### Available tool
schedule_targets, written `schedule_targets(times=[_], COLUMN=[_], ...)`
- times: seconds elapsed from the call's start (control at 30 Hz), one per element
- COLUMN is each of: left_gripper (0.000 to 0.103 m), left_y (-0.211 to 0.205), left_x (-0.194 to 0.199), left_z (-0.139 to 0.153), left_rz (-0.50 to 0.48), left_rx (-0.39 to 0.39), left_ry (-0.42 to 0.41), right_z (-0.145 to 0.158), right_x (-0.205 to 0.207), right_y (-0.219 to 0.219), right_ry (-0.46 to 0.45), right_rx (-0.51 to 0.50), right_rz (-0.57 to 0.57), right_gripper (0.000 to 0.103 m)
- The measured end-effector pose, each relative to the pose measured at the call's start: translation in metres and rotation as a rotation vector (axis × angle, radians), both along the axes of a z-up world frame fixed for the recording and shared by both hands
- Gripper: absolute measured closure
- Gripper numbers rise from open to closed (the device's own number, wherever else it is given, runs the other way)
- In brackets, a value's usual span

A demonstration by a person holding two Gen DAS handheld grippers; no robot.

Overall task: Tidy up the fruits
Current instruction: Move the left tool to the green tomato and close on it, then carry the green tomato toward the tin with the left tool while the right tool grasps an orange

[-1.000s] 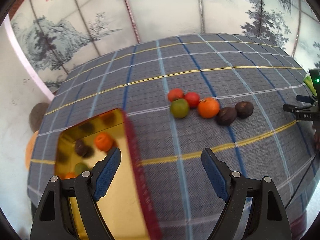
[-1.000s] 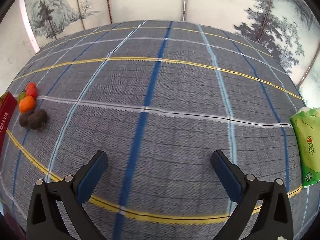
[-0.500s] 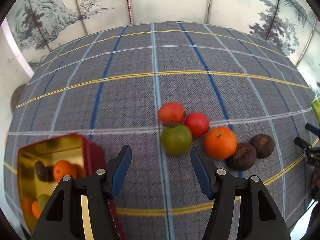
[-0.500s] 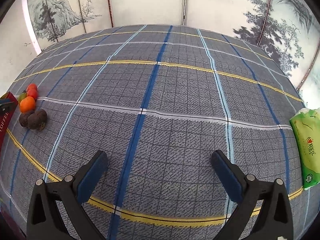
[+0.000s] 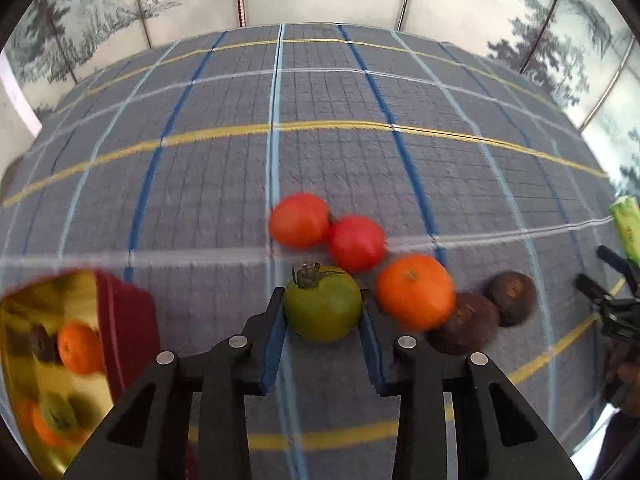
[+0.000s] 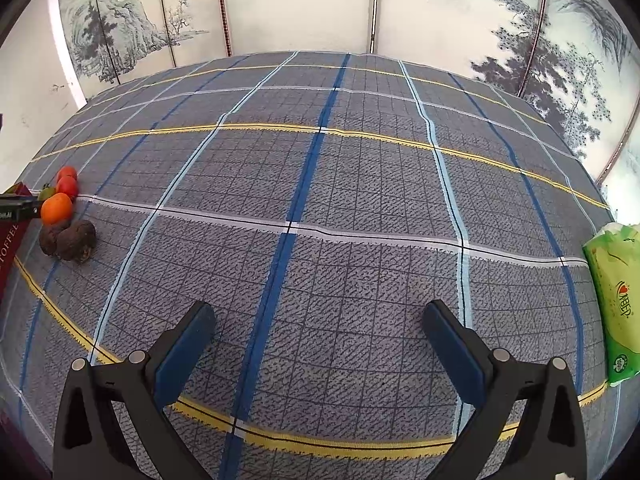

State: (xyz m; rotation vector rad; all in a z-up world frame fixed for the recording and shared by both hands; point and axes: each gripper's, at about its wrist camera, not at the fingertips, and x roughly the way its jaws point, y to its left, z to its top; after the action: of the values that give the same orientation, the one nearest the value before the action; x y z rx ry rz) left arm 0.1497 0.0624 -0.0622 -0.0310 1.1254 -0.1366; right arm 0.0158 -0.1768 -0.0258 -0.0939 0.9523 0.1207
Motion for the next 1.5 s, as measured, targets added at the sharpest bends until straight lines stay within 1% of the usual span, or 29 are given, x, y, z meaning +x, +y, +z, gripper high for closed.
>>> schedule_targets(times=[0.1, 0.2, 0.3, 0.33, 0.4, 0.47, 0.5, 0.57, 0.67, 0.73, 0.77, 0.8, 0.83, 0.93, 1.13, 1.17, 1.2, 1.23, 1.27, 1.3, 1.37, 1.5], left_gripper=[0.067, 0.067, 0.067, 0.067, 0.067, 0.067, 0.067, 0.067, 0.067, 0.067, 0.067, 0.067, 0.067, 0.067, 0.067, 0.067, 0.067, 0.067, 0.067, 0.067, 0.067, 0.067], left_y=[-0.001, 0.002, 0.003, 0.003, 0.002, 0.003, 0.004, 0.007, 0.014, 0.019, 0.023, 0.026, 0.030, 0.041, 0.056, 0.058, 0.060, 0.062, 0.064, 0.066, 0.071, 0.080], left_x=[-0.023, -0.045, -0.064, -0.070, -0.080, -0.090, -0.094, -0.102, -0.112, -0.117, -0.120, -0.123, -0.125, -0.129, -0.137, -0.138, -0.139, -0.140, -0.142, -0.143, -0.147, -0.154], left_z=[0.007, 0.016, 0.027, 0.030, 0.037, 0.043, 0.045, 0.050, 0.057, 0.061, 0.063, 0.064, 0.066, 0.069, 0.072, 0.072, 0.073, 0.073, 0.074, 0.075, 0.075, 0.076], left_rz=[0.026, 0.042, 0.038, 0.036, 0.027, 0.027, 0.027, 0.031, 0.043, 0.053, 0.059, 0.064, 0.071, 0.085, 0.104, 0.108, 0.111, 0.116, 0.122, 0.125, 0.138, 0.160], left_rx=[-0.012, -0.048, -0.042, -0.037, -0.035, -0.028, -0.027, -0.029, -0.030, -0.031, -0.030, -0.029, -0.029, -0.034, -0.043, -0.044, -0.046, -0.048, -0.048, -0.047, -0.043, -0.034], left_ry=[-0.012, -0.017, -0.039, -0.045, -0.058, -0.072, -0.077, -0.089, -0.106, -0.115, -0.120, -0.124, -0.129, -0.135, -0.146, -0.148, -0.150, -0.152, -0.156, -0.159, -0.163, -0.168], right_z=[0.000, 0.000, 0.002, 0.005, 0.018, 0.038, 0.045, 0.058, 0.060, 0.053, 0.048, 0.046, 0.043, 0.035, 0.022, 0.019, 0.015, 0.012, 0.013, 0.014, 0.023, 0.051], right_x=[0.001, 0.002, 0.000, -0.003, -0.012, -0.021, -0.024, -0.025, -0.015, -0.005, 0.002, 0.006, 0.012, 0.022, 0.041, 0.043, 0.045, 0.045, 0.043, 0.040, 0.028, -0.005], right_y=[-0.001, -0.001, -0.003, -0.002, 0.008, 0.036, 0.049, 0.084, 0.140, 0.167, 0.180, 0.189, 0.200, 0.218, 0.233, 0.236, 0.239, 0.241, 0.241, 0.240, 0.238, 0.225], right_ry=[0.000, 0.000, -0.016, -0.036, -0.095, -0.127, -0.138, -0.139, -0.099, -0.073, -0.043, -0.024, -0.002, 0.017, 0.081, 0.091, 0.110, 0.121, 0.111, 0.102, 0.050, -0.026], right_rx=[0.001, 0.002, 0.013, 0.032, 0.088, 0.162, 0.181, 0.197, 0.180, 0.163, 0.168, 0.177, 0.181, 0.143, 0.142, 0.134, 0.120, 0.096, 0.092, 0.096, 0.100, 0.201], right_rz=[-0.003, -0.003, -0.010, 0.011, 0.093, 0.247, 0.304, 0.420, 0.564, 0.620, 0.647, 0.662, 0.676, 0.685, 0.686, 0.688, 0.688, 0.682, 0.683, 0.688, 0.695, 0.696], right_gripper=[0.000, 0.000, 0.000, 0.000, 0.000, 0.000, 0.000, 0.000, 0.000, 0.004, 0.017, 0.034, 0.039, 0.040, 0.040, 0.042, 0.055, 0.062, 0.065, 0.066, 0.066, 0.066])
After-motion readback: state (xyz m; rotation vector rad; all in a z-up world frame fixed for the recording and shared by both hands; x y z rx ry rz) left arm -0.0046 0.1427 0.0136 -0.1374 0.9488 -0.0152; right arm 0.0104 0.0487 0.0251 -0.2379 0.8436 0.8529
